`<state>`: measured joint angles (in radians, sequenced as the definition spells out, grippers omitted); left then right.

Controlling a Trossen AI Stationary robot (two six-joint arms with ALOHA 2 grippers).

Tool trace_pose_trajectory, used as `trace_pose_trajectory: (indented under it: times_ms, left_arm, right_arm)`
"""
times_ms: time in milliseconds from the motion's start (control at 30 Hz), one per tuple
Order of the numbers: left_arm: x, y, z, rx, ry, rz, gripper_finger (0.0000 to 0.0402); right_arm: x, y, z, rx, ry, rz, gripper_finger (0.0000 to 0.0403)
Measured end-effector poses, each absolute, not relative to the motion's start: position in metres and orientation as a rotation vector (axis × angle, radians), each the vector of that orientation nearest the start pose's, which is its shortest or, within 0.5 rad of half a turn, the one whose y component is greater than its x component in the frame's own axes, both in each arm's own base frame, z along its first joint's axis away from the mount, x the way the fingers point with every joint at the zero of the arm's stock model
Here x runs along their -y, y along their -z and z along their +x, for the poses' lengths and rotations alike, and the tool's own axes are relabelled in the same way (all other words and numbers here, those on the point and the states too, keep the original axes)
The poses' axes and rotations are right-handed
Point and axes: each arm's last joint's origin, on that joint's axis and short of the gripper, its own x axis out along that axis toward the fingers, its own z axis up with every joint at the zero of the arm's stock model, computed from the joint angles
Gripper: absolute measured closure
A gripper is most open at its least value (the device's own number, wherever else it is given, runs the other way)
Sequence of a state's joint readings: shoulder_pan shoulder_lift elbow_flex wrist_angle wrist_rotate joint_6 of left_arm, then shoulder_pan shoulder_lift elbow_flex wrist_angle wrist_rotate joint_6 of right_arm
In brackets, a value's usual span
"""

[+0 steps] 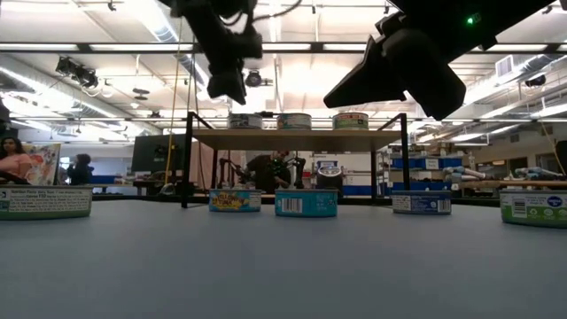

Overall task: Stack canned seafood by type on shelf
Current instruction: Put the green tuna can on the shelf aligned with the other green tuna can

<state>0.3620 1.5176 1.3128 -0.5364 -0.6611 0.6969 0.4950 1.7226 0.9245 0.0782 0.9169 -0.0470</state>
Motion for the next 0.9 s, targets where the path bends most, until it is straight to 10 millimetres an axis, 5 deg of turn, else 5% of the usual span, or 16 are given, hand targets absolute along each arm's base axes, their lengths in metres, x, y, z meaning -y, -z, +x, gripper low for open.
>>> trace_pose_trajectory:
  times_ms: [233, 433, 567, 900]
  left_arm:
    - [-0.113, -0.333, 0.285, -0.893, -0.531, 0.492, 0.0310]
    - [-0.084, -0.340, 0.294, -0.744, -0.320, 0.385, 0.0386]
    - [-0.069, -0.342, 0.302, -0.648, -0.241, 0.328, 0.0395]
    - [-0.034, -0.293, 0.315, -0.384, -0.157, 0.307, 0.0399]
  right_arm:
    - [-0.141, -0.175, 0.310, -0.554, 0.345, -0.483, 0.0403]
    - [-0.142, -0.176, 0.312, -0.543, 0.297, -0.446, 0.0403]
    - [-0.142, -0.174, 0.311, -0.540, 0.279, -0.438, 0.0403]
    - [-0.141, -0.166, 0.307, -0.468, 0.219, -0.382, 0.0403]
